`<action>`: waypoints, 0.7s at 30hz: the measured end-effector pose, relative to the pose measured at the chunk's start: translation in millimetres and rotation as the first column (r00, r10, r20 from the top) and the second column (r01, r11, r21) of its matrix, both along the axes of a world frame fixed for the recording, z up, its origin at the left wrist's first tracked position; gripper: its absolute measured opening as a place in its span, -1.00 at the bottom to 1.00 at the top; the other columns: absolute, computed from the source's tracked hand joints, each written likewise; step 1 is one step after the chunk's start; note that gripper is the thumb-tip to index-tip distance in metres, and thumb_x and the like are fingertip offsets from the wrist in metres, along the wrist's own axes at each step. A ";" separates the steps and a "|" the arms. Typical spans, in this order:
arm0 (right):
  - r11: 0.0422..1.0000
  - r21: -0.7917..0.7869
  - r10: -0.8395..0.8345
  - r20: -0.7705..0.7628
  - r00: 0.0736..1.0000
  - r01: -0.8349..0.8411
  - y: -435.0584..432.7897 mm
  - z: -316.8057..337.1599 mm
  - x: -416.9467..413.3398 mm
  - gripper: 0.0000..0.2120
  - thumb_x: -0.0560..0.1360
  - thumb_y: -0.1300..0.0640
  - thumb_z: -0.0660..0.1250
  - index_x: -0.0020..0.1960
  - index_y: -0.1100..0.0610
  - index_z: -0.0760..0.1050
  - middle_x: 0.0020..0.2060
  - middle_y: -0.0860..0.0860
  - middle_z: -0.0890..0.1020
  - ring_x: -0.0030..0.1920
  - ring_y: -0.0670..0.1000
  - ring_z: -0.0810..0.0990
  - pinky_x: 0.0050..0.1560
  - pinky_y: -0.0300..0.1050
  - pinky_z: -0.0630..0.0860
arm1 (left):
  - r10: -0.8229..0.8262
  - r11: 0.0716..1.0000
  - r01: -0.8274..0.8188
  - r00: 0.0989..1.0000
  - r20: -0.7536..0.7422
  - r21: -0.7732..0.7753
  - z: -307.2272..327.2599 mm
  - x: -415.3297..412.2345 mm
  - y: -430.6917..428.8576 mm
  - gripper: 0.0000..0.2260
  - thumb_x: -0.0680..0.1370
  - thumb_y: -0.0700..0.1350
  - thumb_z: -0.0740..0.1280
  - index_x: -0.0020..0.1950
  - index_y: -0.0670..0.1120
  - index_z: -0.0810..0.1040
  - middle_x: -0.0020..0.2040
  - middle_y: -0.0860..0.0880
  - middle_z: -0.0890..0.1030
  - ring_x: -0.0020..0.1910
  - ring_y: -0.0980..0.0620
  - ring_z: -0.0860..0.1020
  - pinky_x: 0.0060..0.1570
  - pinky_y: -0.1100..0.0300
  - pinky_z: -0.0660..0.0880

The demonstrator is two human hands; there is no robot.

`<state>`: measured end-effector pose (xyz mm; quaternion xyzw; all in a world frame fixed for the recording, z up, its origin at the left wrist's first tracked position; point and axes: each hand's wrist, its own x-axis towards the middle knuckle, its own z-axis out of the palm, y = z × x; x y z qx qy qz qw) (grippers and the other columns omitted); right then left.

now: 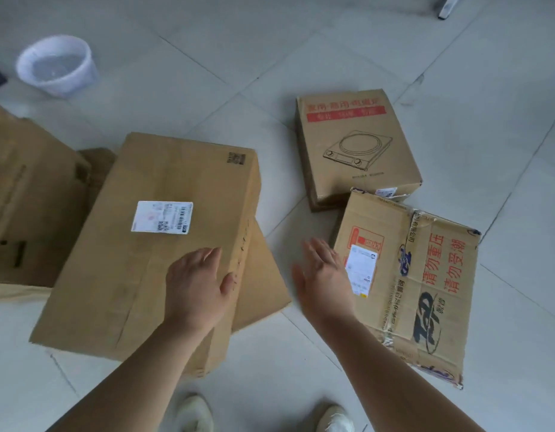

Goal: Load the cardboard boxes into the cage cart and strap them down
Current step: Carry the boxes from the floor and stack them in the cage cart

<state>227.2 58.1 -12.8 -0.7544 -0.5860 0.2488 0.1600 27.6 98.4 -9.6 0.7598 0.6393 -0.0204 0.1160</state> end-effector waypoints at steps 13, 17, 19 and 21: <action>0.968 -0.249 0.017 -0.007 1.000 -0.018 -2.1 -67.2 -190.4 -0.41 0.57 -0.13 0.16 0.53 -0.07 0.06 0.55 0.07 0.01 0.53 0.07 0.01 0.45 -0.01 0.19 | 0.192 0.936 -0.228 0.969 -0.155 -0.267 -66.8 -252.5 9.4 -0.13 0.39 0.40 0.27 0.56 0.06 0.05 0.51 -0.19 0.07 0.47 -0.21 0.10 0.42 -0.05 0.13; 0.951 -0.304 -0.071 -0.021 0.997 0.062 -9.1 -92.7 -209.2 -0.30 0.50 -0.19 0.25 0.53 -0.17 -0.02 0.53 0.12 -0.03 0.48 0.16 0.15 0.34 0.02 0.34 | 0.256 0.906 -0.284 0.958 -0.128 -0.315 -91.2 -291.5 18.1 0.02 0.20 0.53 0.27 0.54 0.19 -0.03 0.52 -0.12 -0.05 0.48 -0.20 0.05 0.44 -0.11 0.16; 0.949 -0.289 -0.150 -0.070 0.986 0.124 -10.9 -100.5 -215.6 -0.27 0.48 -0.23 0.26 0.52 -0.24 -0.04 0.51 0.14 0.03 0.42 0.19 0.26 0.25 0.03 0.43 | 0.321 0.876 -0.317 0.946 -0.051 -0.363 -98.1 -301.2 21.5 0.08 0.09 0.59 0.24 0.49 0.30 -0.13 0.50 -0.07 -0.07 0.46 -0.22 0.07 0.41 -0.16 0.20; 0.949 -0.266 -0.201 -0.104 0.974 0.167 -12.5 -106.1 -220.5 -0.27 0.46 -0.24 0.27 0.50 -0.28 -0.04 0.48 0.15 0.08 0.35 0.21 0.36 0.19 0.06 0.49 | 0.379 0.853 -0.348 0.925 0.005 -0.390 -102.2 -305.6 23.3 0.10 0.01 0.62 0.23 0.44 0.41 -0.19 0.47 -0.06 -0.01 0.43 -0.24 0.14 0.36 -0.19 0.24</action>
